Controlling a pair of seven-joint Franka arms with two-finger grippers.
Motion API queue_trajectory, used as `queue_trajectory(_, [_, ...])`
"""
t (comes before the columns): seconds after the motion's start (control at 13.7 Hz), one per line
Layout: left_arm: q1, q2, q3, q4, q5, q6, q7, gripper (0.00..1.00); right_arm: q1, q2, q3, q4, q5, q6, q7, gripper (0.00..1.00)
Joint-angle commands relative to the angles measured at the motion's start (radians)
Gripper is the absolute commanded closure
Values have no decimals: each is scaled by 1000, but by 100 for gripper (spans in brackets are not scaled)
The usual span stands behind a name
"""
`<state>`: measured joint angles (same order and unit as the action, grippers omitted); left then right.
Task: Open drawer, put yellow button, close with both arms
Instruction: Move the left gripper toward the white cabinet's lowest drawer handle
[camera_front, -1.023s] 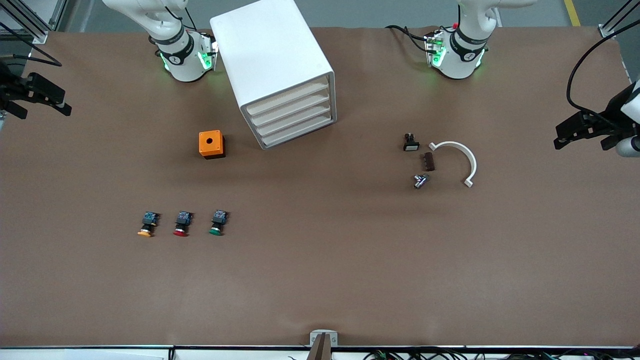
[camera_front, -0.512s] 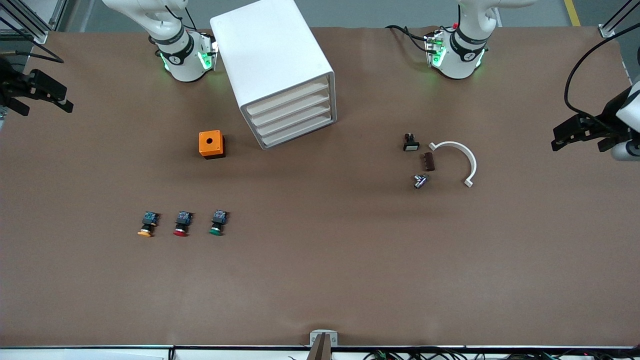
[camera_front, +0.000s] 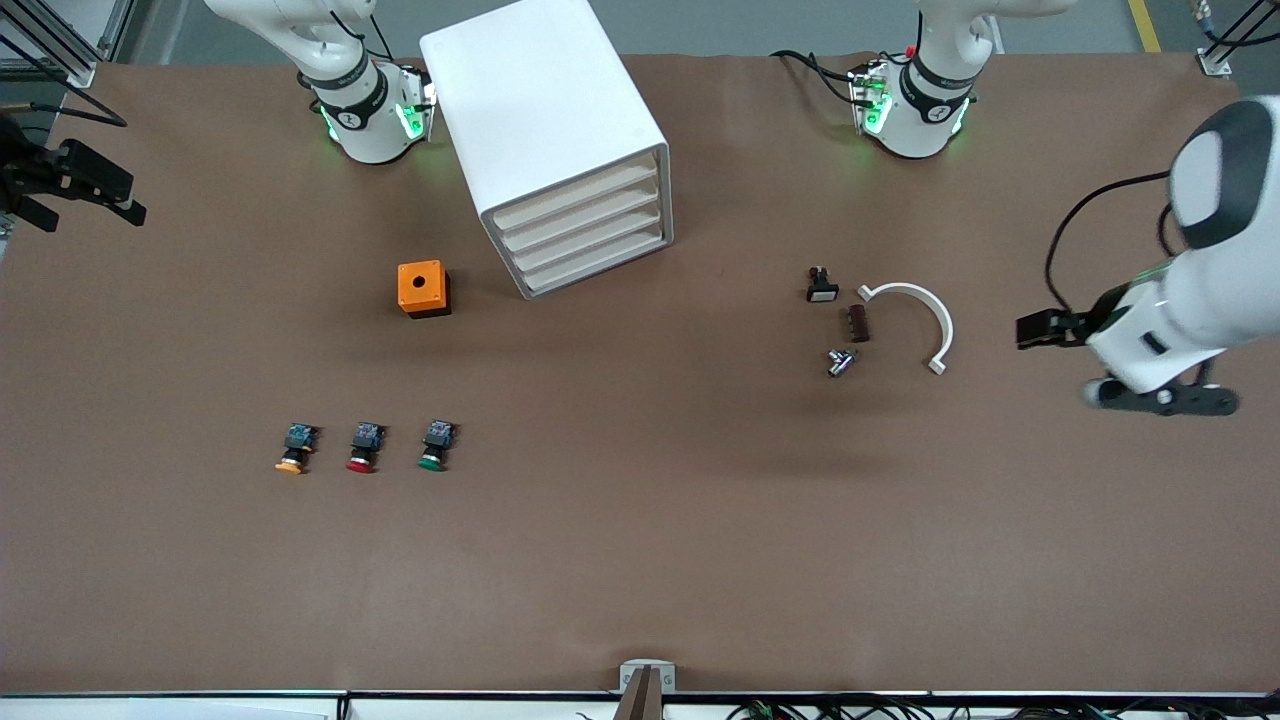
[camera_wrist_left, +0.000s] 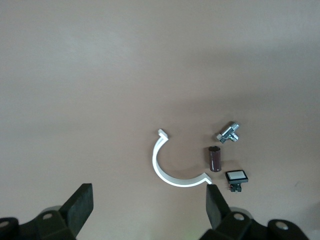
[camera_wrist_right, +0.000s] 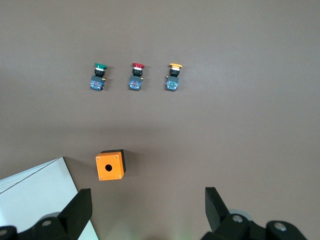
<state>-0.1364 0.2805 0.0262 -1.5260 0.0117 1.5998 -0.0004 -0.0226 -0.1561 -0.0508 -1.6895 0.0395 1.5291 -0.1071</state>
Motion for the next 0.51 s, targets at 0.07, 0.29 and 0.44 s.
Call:
queue_trajectory(0.07, [-121, 68, -5, 29, 7, -18, -244, 1, -2, -26, -3, -24, 10, 8, 6, 0])
queue_trajectory(0.29, [-247, 130, -8, 75, -112, -23, -502, 1, -2, -26, -3, -24, 10, 9, 10, 0])
queue_trajectory(0.44, [-293, 184, -8, 113, -239, -49, -672, 1, 1, -26, -1, -25, 13, 11, 53, 0])
